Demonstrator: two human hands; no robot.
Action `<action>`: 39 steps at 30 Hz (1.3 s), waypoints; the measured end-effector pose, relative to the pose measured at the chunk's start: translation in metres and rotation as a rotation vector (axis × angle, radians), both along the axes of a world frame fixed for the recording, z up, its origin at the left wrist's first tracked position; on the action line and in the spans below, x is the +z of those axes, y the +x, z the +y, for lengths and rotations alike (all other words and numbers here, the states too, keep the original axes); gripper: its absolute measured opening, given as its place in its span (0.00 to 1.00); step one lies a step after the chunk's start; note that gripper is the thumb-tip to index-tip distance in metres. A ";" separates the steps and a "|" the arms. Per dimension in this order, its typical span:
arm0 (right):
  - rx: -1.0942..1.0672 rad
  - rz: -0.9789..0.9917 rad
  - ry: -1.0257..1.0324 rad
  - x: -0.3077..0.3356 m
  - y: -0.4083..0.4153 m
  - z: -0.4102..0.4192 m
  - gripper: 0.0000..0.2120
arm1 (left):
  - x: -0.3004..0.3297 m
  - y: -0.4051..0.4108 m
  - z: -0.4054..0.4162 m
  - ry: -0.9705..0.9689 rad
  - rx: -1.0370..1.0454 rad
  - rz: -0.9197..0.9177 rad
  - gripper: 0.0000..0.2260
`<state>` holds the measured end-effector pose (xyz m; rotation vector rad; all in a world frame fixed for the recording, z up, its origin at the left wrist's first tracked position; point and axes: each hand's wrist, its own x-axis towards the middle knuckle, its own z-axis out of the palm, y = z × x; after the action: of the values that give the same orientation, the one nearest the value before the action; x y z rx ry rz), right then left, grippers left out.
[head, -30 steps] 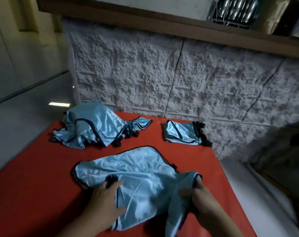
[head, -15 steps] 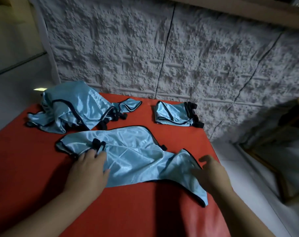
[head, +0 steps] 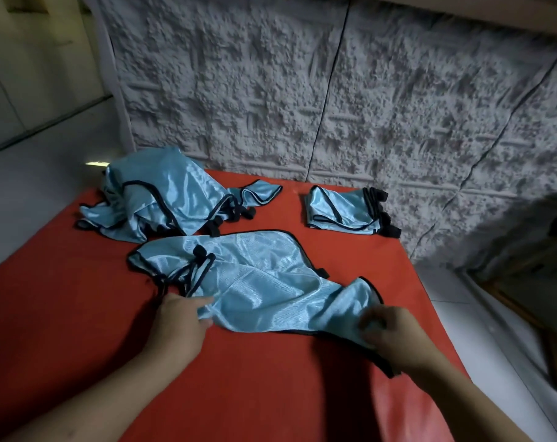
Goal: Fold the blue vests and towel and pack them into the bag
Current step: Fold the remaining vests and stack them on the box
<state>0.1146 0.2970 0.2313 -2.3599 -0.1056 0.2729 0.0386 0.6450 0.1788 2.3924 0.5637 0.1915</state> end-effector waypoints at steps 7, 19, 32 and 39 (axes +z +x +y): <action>0.198 0.267 0.254 0.016 -0.007 0.005 0.23 | 0.035 0.015 0.003 -0.447 0.124 -0.047 0.07; 0.046 -0.294 -0.146 0.010 0.009 0.029 0.12 | 0.083 0.018 0.022 -1.474 0.347 -0.266 0.09; -0.296 -0.547 -0.067 0.012 0.018 0.032 0.06 | 0.026 0.011 0.004 0.174 -0.473 0.068 0.27; -0.440 -0.590 0.166 0.031 0.007 0.038 0.11 | 0.015 0.020 0.010 0.194 -0.207 -0.025 0.13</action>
<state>0.1213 0.3351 0.2624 -2.1571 0.1089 -0.6218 0.0583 0.6554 0.1941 2.6127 0.2938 0.1922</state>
